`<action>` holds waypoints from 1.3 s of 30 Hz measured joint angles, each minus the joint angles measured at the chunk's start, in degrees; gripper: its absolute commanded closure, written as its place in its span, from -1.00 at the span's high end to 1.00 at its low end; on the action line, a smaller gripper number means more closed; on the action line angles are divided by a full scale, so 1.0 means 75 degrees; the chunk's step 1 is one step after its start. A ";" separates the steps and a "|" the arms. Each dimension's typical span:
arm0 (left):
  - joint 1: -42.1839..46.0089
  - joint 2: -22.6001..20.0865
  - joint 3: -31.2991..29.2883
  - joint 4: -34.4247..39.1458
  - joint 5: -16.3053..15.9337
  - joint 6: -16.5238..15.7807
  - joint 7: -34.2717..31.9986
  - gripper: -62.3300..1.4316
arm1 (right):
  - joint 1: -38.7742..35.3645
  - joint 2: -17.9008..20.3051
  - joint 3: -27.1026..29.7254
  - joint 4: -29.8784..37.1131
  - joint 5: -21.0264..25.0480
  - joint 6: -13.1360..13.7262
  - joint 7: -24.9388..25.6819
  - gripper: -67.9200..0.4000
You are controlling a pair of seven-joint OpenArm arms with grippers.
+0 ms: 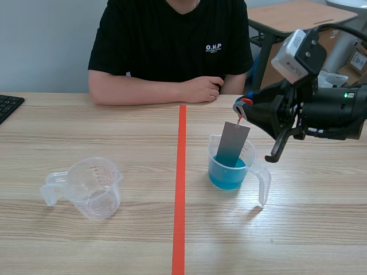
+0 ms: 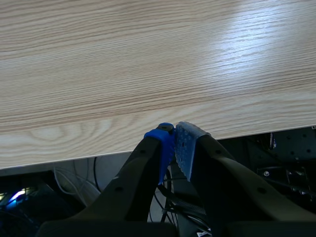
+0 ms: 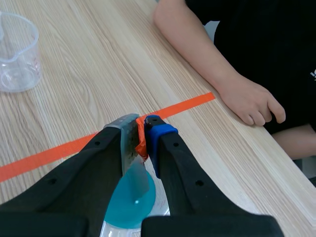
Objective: Do the redox reaction experiment.
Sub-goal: 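Hold the plate still in the solution, then raise the plate and point at it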
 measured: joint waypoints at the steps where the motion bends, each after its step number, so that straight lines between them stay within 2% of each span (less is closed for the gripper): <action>1: 0.0000 0.0000 0.0000 0.0000 0.0000 0.0000 0.0000 -0.80 | -0.0023 0.0052 0.0000 0.0061 0.0006 0.0015 -0.0020 -0.94; 10: 0.0000 0.0000 0.0000 0.0000 0.0000 0.0000 0.0000 -0.80 | -0.0038 0.0580 0.0000 0.0638 0.0743 0.0012 -0.0265 -0.94; 16: 0.0000 0.0000 0.0000 0.0000 0.0000 0.0000 0.0000 -0.80 | -0.0134 0.0755 0.0175 0.1020 0.1227 0.0012 -0.0530 -0.94; 31: 0.0000 0.0000 0.0000 0.0000 0.0000 0.0000 0.0003 -0.80 | -0.1122 0.0874 0.1463 0.2489 0.1338 0.0012 -0.0918 -0.94; 39: 0.0003 0.0000 0.0000 0.0000 0.0000 0.0000 0.0000 -0.80 | -0.1311 0.0874 0.1900 0.3042 0.1740 0.0012 -0.1370 -0.94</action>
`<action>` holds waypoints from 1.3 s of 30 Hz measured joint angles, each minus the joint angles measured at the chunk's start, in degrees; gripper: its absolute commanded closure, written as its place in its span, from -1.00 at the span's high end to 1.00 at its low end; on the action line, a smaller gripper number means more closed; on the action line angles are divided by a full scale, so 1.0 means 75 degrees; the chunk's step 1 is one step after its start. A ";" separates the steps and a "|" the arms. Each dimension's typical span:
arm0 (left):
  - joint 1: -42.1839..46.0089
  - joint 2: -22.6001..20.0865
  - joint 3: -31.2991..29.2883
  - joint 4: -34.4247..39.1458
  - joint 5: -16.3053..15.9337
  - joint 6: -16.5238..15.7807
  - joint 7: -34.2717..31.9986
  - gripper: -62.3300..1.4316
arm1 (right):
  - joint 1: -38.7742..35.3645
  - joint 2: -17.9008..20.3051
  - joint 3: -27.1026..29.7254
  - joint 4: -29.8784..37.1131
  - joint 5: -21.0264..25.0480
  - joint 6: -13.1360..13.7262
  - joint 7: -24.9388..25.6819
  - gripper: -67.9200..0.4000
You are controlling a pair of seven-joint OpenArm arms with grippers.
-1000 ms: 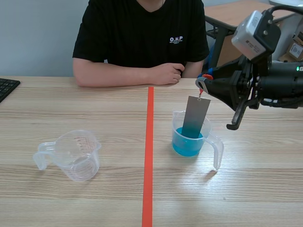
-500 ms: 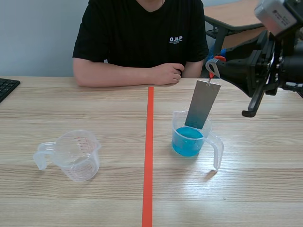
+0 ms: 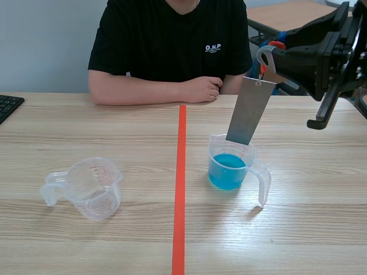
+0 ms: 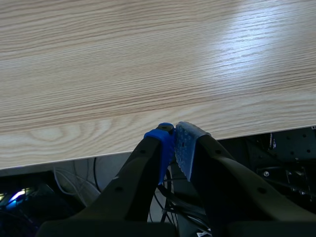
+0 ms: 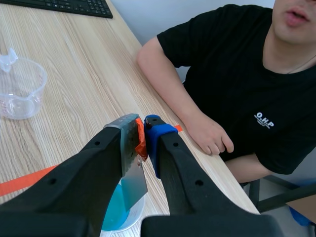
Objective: Do the redox reaction experiment.
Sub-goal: 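Raise the plate and point at it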
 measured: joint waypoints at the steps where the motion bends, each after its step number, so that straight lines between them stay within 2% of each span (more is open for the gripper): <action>1: 0.0000 0.0000 0.0000 0.0000 0.0000 0.0000 0.0000 -0.80 | 0.0000 0.0000 0.0012 0.0044 0.0093 0.0000 -0.0085 -0.94; 10: 0.0000 -0.0020 0.0000 0.0000 0.0000 -0.0026 0.0000 -0.80 | 0.0003 0.0000 0.0268 0.0443 0.1032 0.0000 -0.0833 -0.94; 17: 0.0000 -0.0029 0.0000 0.0000 0.0000 -0.0128 0.0000 -0.80 | 0.0003 0.0000 0.0353 0.0603 0.1510 0.0000 -0.1282 -0.94; 22: 0.0000 -0.0356 0.0020 0.0000 0.0000 -0.0350 -0.0038 -0.80 | 0.0003 0.0000 0.0358 0.0720 0.1620 0.0000 -0.1457 -0.94; 27: 0.0000 -0.1102 0.0035 0.0026 0.0000 -0.0702 -0.0428 -0.80 | 0.0003 0.0000 0.0358 0.0720 0.1617 0.0000 -0.1460 -0.94; 31: -0.0090 -0.2020 0.0035 0.0128 0.0009 -0.1381 -0.0688 -0.80 | 0.0003 0.0000 0.0358 0.0720 0.1617 0.0000 -0.1460 -0.94; 36: -0.0720 -0.3153 0.0041 0.0157 -0.0009 -0.1880 -0.0898 -0.80 | 0.0003 0.0000 0.0358 0.0720 0.1614 0.0000 -0.1457 -0.94; 39: -0.1241 -0.3754 0.0044 0.0210 -0.0256 -0.2221 -0.0895 -0.80 | 0.0003 0.0000 0.0358 0.0720 0.1617 0.0000 -0.1457 -0.94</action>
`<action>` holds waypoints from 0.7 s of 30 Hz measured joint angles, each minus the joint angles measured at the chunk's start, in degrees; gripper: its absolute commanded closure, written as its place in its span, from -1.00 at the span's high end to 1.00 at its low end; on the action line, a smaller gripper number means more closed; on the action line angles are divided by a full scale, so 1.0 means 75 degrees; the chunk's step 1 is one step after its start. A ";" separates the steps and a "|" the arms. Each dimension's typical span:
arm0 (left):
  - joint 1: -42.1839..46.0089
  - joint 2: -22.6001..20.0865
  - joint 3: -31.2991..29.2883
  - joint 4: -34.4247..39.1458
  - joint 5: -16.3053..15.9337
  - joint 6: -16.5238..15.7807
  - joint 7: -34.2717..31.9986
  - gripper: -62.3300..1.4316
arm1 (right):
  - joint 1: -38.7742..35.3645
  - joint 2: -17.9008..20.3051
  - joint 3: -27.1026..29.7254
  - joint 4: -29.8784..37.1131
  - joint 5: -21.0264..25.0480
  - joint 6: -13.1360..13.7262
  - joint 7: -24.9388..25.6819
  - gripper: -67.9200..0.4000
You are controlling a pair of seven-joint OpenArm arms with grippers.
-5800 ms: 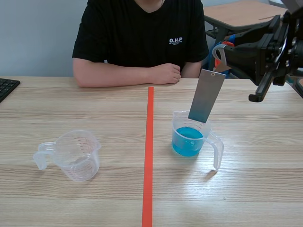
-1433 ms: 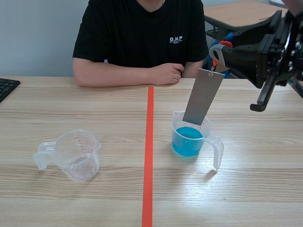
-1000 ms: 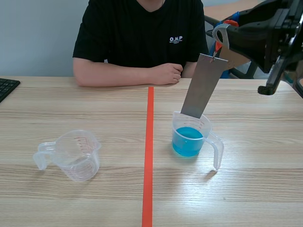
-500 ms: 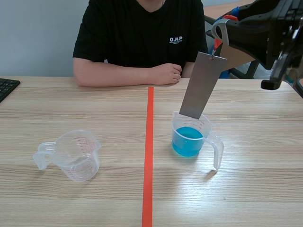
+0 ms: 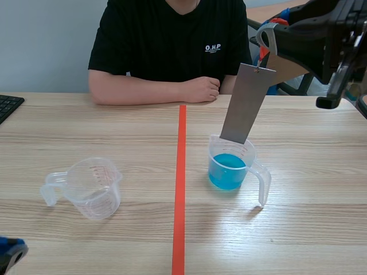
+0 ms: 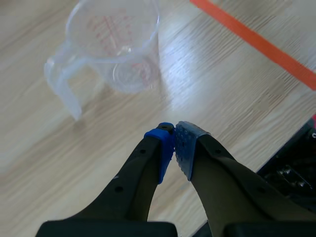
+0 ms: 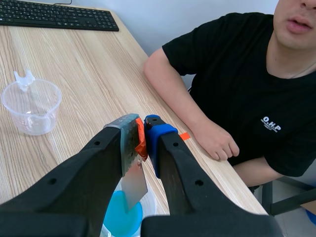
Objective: Do the redox reaction experiment.
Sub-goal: 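Raise the plate and point at it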
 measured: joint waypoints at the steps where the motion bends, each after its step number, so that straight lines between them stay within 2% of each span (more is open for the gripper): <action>1: -0.0198 -0.0166 -0.0003 0.0012 0.0000 -0.0073 0.0000 -0.80 | 0.0000 -0.0003 0.0000 0.0000 -0.0003 0.0000 0.0000 -0.94; 3: -0.0612 -0.0402 0.0009 0.0055 -0.0035 -0.0239 -0.0006 -0.80 | 0.0000 -0.0003 0.0000 0.0000 -0.0003 0.0000 -0.0003 -0.94; 6: -0.1373 -0.0629 0.0303 0.0096 -0.0114 -0.0219 -0.0017 -0.80 | 0.0000 -0.0003 0.0000 0.0000 -0.0003 0.0000 -0.0003 -0.94; 11: -0.2748 -0.0682 0.1475 0.0099 -0.0114 -0.0224 0.0117 -0.80 | 0.0000 -0.0003 0.0000 0.0000 -0.0003 0.0000 -0.0003 -0.94; 15: -0.4025 -0.0536 0.2652 0.0099 -0.0105 -0.0210 0.0522 -0.80 | 0.0000 -0.0003 0.0000 0.0000 -0.0003 0.0000 -0.0003 -0.94; 18: -0.4969 -0.0262 0.3506 0.0093 0.0207 -0.0093 0.0935 -0.80 | 0.0000 -0.0003 0.0000 0.0000 -0.0003 0.0000 -0.0006 -0.94; 21: -0.5712 0.0149 0.4170 0.0000 0.0504 -0.0093 0.0959 -0.80 | 0.0000 -0.0003 0.0000 0.0000 -0.0003 0.0000 -0.0003 -0.94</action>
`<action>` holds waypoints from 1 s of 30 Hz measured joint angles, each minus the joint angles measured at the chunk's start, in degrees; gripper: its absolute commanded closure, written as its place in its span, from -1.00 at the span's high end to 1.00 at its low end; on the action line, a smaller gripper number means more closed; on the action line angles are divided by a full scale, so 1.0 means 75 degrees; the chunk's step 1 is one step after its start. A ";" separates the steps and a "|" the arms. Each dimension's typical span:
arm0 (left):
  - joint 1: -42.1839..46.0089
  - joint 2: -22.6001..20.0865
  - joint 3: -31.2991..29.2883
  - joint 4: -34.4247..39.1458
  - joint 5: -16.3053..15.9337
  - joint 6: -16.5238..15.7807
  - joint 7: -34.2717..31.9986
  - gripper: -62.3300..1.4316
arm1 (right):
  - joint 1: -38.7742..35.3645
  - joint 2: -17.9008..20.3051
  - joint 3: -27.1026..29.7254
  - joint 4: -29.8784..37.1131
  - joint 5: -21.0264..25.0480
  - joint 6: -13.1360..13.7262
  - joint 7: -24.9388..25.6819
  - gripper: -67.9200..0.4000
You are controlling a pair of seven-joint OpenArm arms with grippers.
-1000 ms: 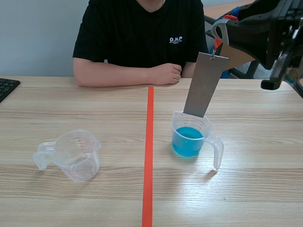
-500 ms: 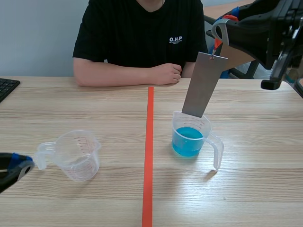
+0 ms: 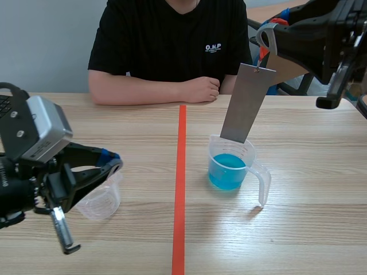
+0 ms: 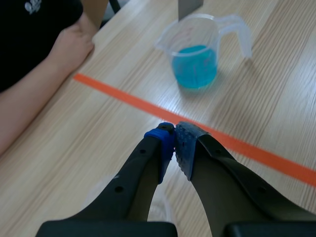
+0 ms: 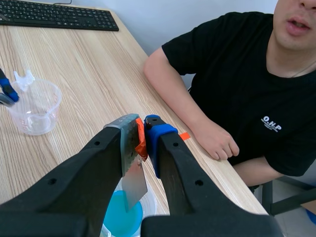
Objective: Do the redox reaction experiment.
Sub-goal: 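Raise the plate and point at it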
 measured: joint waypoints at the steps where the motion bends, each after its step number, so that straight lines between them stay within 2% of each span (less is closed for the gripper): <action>1: -0.0207 0.0154 0.0184 -0.0087 0.0087 -0.0009 0.0012 -0.80 | 0.0000 0.0000 0.0000 0.0000 0.0000 0.0000 0.0000 -0.94; 5: -0.0918 0.0781 0.0784 -0.0685 0.0399 0.0128 0.0152 -0.80 | 0.0000 0.0000 0.0000 0.0000 0.0000 0.0000 -0.0003 -0.94; 11: -0.1786 0.1536 0.1323 -0.1751 0.0420 0.0157 0.0251 -0.80 | 0.0000 0.0000 0.0000 0.0000 0.0000 0.0000 0.0000 -0.94; 18: -0.2532 0.2285 0.1588 -0.2416 0.0443 0.0184 0.0460 -0.80 | 0.0000 0.0000 0.0000 0.0000 0.0000 0.0000 0.0000 -0.94; 22: -0.2801 0.2812 0.1673 -0.2833 0.0801 0.0189 0.0627 -0.80 | 0.0000 0.0000 0.0000 0.0000 0.0000 0.0000 0.0000 -0.94; 24: -0.2844 0.3054 0.1673 -0.3005 0.0842 0.0192 0.0621 -0.80 | 0.0000 0.0000 0.0000 0.0000 0.0000 0.0000 0.0000 -0.94; 30: -0.2938 0.3736 0.1673 -0.3494 0.1431 0.0192 0.0530 -0.80 | 0.0000 0.0000 0.0000 0.0000 0.0000 0.0000 0.0000 -0.94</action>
